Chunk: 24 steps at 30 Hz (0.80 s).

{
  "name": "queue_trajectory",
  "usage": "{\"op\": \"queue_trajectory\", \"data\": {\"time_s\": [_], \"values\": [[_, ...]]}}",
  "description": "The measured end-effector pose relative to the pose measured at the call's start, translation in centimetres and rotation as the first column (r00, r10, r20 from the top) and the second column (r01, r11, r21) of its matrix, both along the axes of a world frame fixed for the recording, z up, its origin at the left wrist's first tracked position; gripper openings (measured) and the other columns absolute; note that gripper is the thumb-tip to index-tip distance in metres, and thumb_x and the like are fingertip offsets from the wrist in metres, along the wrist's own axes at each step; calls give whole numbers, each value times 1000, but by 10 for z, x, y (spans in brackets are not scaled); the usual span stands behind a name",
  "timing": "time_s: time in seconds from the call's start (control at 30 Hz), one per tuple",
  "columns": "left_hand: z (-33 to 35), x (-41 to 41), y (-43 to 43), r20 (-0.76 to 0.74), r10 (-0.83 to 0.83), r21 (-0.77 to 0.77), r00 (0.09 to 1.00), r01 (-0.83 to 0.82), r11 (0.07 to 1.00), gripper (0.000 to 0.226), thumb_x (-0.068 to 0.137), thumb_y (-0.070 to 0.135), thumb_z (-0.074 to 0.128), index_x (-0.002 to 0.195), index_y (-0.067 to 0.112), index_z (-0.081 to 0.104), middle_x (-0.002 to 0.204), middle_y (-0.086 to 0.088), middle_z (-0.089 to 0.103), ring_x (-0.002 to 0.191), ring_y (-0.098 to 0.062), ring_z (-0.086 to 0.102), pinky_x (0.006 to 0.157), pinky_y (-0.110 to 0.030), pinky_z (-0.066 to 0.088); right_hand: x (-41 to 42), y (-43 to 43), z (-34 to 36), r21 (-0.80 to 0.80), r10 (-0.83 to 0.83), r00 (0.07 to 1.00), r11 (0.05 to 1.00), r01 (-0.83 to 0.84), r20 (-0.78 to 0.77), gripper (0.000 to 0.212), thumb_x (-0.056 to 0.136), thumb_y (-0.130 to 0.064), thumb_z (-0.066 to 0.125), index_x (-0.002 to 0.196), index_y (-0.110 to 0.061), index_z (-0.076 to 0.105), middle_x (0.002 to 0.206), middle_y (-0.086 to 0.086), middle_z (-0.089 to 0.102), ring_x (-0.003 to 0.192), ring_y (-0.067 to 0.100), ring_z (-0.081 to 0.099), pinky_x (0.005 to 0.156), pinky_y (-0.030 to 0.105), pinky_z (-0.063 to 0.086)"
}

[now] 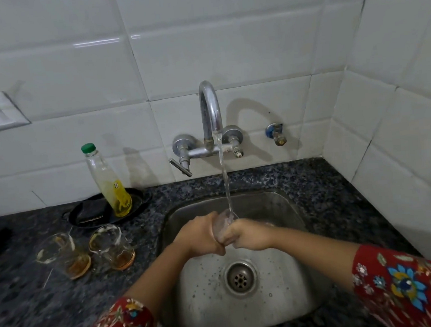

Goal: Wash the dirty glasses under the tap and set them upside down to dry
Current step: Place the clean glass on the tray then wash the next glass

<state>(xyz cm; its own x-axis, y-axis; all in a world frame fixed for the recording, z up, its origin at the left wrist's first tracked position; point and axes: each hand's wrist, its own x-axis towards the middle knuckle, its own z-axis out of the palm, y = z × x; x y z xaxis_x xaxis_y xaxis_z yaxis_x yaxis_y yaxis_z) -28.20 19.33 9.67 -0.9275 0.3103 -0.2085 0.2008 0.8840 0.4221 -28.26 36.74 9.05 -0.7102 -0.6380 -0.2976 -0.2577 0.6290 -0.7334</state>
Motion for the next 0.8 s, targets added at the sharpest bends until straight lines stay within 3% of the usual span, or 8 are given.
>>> {"op": "queue_trajectory", "data": {"time_s": [0.1,0.27,0.37,0.5,0.6,0.67,0.73,0.8], "values": [[4,6,1,91,-95,-337,991,120,934,71,57,46,82,118,22,56,113,0,66,98,-22,64,78,-33,52,17,-4,-12,-206,-259,850,900,385,458,43,77,20,50,112,1,66,116,16,68,106,23,64,87,28,53],[12,12,2,214,-128,-671,968,241,702,66,65,43,82,120,16,59,112,-3,65,99,-21,64,76,-32,48,41,-13,-27,-173,-209,406,668,724,890,36,89,18,39,98,-6,64,81,4,75,73,13,72,53,18,53],[16,13,6,172,-141,-752,975,222,620,60,66,42,82,117,17,62,109,-3,67,98,-22,66,75,-31,49,51,-15,-31,-176,-178,346,603,778,921,35,92,13,38,101,-9,63,80,0,76,73,12,72,60,19,52],[22,9,14,125,-167,-775,978,202,599,50,70,38,80,112,16,62,108,-2,66,100,-21,65,74,-30,43,53,-13,-30,-245,-206,406,534,809,890,27,93,4,45,106,-8,65,94,4,74,91,16,68,78,21,46],[24,-2,12,87,-135,-640,987,159,752,56,65,42,81,112,20,60,110,-1,64,102,-22,63,75,-31,43,50,-11,-32,-410,-374,676,579,705,635,25,99,-9,42,102,-10,67,103,9,71,96,13,67,86,22,49],[16,-13,5,110,-55,-346,992,90,934,54,61,34,84,107,20,59,108,-1,64,101,-22,62,78,-31,47,42,-5,-30,-508,-443,872,713,483,208,29,102,-23,40,100,-16,68,102,1,72,96,7,67,88,24,48],[7,-16,1,232,-62,130,971,32,991,45,59,14,84,98,18,61,100,1,67,95,-18,64,79,-27,50,29,2,-22,-419,-345,904,881,219,-254,28,99,-26,39,102,-17,66,100,0,71,93,10,66,84,26,50],[0,-15,3,327,-71,499,942,-108,860,41,58,-4,79,94,9,65,90,0,68,87,-16,66,76,-25,53,13,6,-8,-245,-237,815,962,120,-529,29,97,-28,38,99,-16,64,93,3,71,85,20,66,77,32,51]]}}
